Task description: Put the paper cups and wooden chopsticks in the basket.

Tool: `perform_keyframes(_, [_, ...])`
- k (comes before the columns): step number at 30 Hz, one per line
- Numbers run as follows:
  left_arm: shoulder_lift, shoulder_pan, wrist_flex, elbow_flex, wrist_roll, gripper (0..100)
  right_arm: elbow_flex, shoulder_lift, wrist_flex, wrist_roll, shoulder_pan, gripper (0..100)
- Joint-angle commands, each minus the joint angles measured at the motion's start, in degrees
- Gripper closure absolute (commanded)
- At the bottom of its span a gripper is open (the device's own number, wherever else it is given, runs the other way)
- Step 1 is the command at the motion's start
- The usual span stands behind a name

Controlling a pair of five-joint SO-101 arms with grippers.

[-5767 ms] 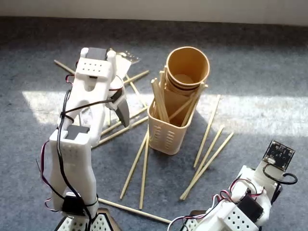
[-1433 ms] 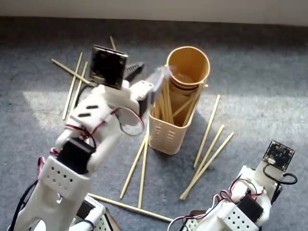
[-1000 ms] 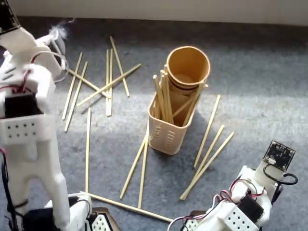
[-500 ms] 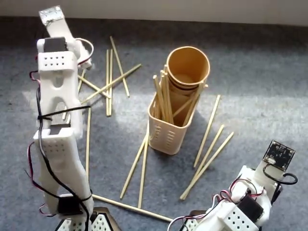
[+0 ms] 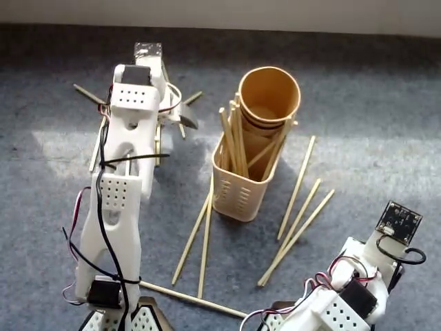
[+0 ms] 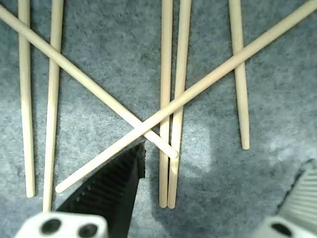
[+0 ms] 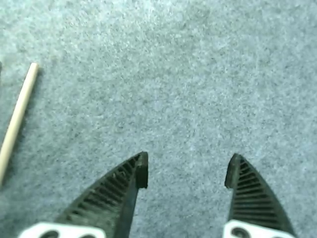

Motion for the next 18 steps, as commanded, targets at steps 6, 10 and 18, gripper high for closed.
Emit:
perform_keyframes(6, [3.4, -2.9, -0.3, -11.3, -0.8, 55, 7.4, 0.4, 0.3, -0.4, -0.2, 74.3])
perform_keyframes(10, [7.3, -3.1, -0.1, -11.7, -0.8, 55, 7.4, 0.4, 0.3, -0.4, -0.2, 74.3])
perform_keyframes(18, [11.7, -7.0, -5.1, -11.6, -0.8, 55, 7.4, 0.4, 0.3, -0.4, -0.2, 74.3])
